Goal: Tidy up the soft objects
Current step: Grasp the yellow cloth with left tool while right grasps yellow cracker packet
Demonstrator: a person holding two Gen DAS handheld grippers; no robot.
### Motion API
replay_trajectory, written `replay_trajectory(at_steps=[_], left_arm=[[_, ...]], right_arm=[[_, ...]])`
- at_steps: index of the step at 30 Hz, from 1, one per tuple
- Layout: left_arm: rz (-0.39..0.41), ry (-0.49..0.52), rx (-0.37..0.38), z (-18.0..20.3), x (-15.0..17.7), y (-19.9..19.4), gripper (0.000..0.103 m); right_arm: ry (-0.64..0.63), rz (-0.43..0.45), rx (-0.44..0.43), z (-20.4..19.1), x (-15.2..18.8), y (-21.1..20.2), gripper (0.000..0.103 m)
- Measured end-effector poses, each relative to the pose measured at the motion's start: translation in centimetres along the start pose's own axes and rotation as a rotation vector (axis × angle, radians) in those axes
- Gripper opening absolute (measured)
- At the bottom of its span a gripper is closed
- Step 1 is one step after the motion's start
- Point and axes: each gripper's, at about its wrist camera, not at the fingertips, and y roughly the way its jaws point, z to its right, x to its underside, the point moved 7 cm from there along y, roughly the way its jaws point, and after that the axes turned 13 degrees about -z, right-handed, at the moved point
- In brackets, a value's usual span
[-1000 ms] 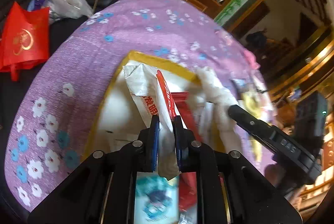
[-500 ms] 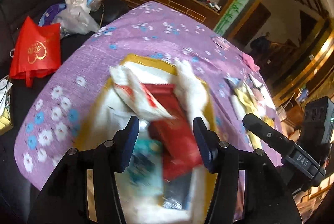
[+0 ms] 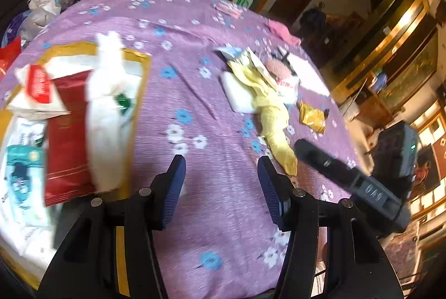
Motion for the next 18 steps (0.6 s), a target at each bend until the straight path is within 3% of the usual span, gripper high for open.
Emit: replay_trajectory(at_steps=[10, 13, 18], left_arm=[[-0.096, 0.098, 0.026, 6.6, -3.3, 5.7, 0.053], [-0.123, 0.092, 0.029, 7.5, -4.4, 7.3, 0.053], [-0.15, 0.131, -0.022, 9.1, -5.6, 9.9, 0.053]], right_arm=[[0.169, 0.107, 0.124, 10.3, -6.6, -5.2, 0.067], [0.219, 0.127, 0.232, 13.7, -8.4, -5.5, 0.067], [0.216, 0.166, 0.382, 15.5, -9.2, -4.7, 0.067]])
